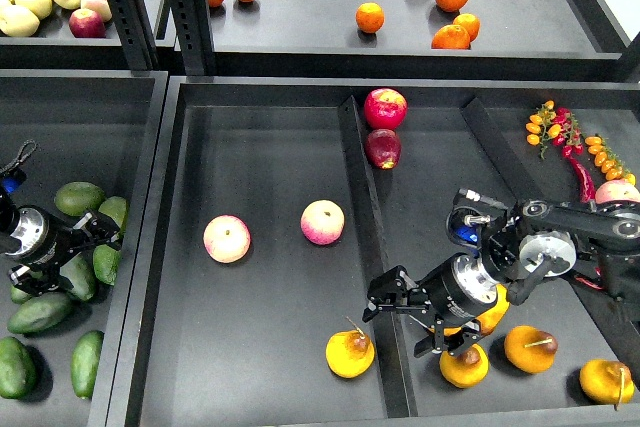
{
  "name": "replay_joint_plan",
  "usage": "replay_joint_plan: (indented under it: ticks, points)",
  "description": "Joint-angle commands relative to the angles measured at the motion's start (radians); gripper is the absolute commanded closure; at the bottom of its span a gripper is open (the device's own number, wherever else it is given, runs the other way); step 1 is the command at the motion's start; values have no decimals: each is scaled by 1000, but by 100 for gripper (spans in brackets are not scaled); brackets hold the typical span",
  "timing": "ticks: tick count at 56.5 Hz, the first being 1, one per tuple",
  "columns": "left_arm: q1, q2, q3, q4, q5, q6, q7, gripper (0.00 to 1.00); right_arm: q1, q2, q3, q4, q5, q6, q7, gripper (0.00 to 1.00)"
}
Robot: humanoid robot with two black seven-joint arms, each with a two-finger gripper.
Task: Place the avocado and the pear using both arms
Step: 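Lower the open right gripper around the yellow pear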
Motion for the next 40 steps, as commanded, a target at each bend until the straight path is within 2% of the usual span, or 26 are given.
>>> replay_joint_plan:
  ticks: [1, 15, 40]
  points:
    - [-1, 0, -1, -13, 1, 0, 0, 2, -24, 34, 9, -41, -18, 0, 0, 0]
    - [-1, -2, -2, -17, 13, 0, 0, 2, -33, 89, 19, -112, -20, 0, 0, 0]
    - [1, -6, -2, -17, 20, 0, 0, 2, -74, 118, 84, -204, -20, 0, 0, 0]
